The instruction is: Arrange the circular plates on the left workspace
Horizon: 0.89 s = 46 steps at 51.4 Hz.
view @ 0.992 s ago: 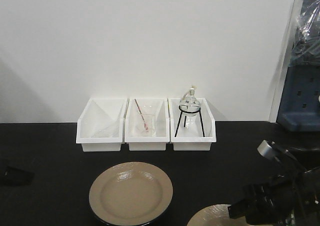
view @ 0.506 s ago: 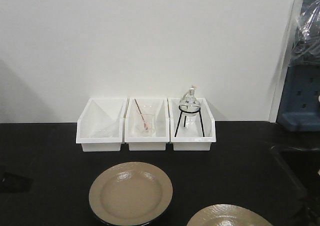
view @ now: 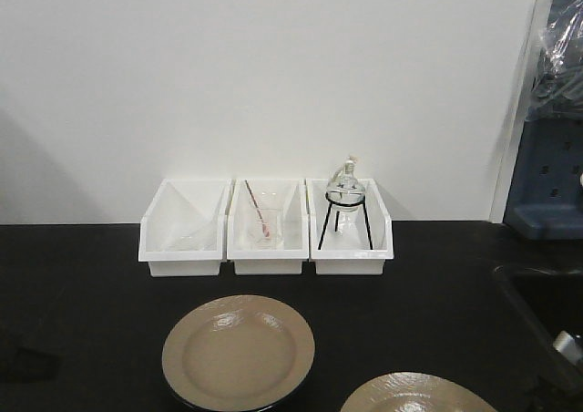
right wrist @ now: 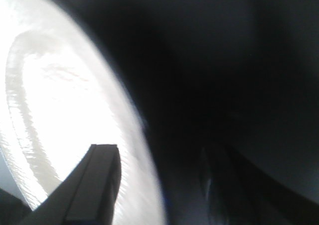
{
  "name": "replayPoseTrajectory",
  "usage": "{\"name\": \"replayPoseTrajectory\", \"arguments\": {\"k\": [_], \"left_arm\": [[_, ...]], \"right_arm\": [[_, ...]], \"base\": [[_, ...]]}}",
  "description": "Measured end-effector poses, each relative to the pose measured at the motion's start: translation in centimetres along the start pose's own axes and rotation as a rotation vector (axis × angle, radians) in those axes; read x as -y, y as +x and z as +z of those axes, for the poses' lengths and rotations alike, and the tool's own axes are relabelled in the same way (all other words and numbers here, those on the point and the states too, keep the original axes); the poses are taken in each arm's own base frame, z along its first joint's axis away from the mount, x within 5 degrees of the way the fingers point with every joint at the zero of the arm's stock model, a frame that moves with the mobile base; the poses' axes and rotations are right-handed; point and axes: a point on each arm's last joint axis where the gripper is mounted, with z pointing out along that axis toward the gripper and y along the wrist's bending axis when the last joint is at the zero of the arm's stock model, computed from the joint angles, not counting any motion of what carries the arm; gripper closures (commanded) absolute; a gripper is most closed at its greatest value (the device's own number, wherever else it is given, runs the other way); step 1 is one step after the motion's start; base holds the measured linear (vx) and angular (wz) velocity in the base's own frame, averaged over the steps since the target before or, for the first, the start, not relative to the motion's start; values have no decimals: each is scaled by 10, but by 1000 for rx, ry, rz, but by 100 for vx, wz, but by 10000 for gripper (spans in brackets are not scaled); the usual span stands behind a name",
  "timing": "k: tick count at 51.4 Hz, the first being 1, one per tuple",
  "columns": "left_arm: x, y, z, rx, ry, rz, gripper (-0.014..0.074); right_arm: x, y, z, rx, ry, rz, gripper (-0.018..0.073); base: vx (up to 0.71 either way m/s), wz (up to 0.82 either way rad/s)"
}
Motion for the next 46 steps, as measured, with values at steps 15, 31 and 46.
{"name": "replayPoseTrajectory", "arguments": {"k": [15,31,46], "left_arm": [[0,0,0,1,-1,3,600],[0,0,0,-1,-2,9,600],[0,0,0,-1,-2,11,600]], "right_arm": [[-18,-2,39,-59,-60,-1,574],[-34,0,26,-39,-78,-52,566],[-64,6,-18,78,-29,-181,565]], "base": [[0,0],[0,0],[0,0]]}}
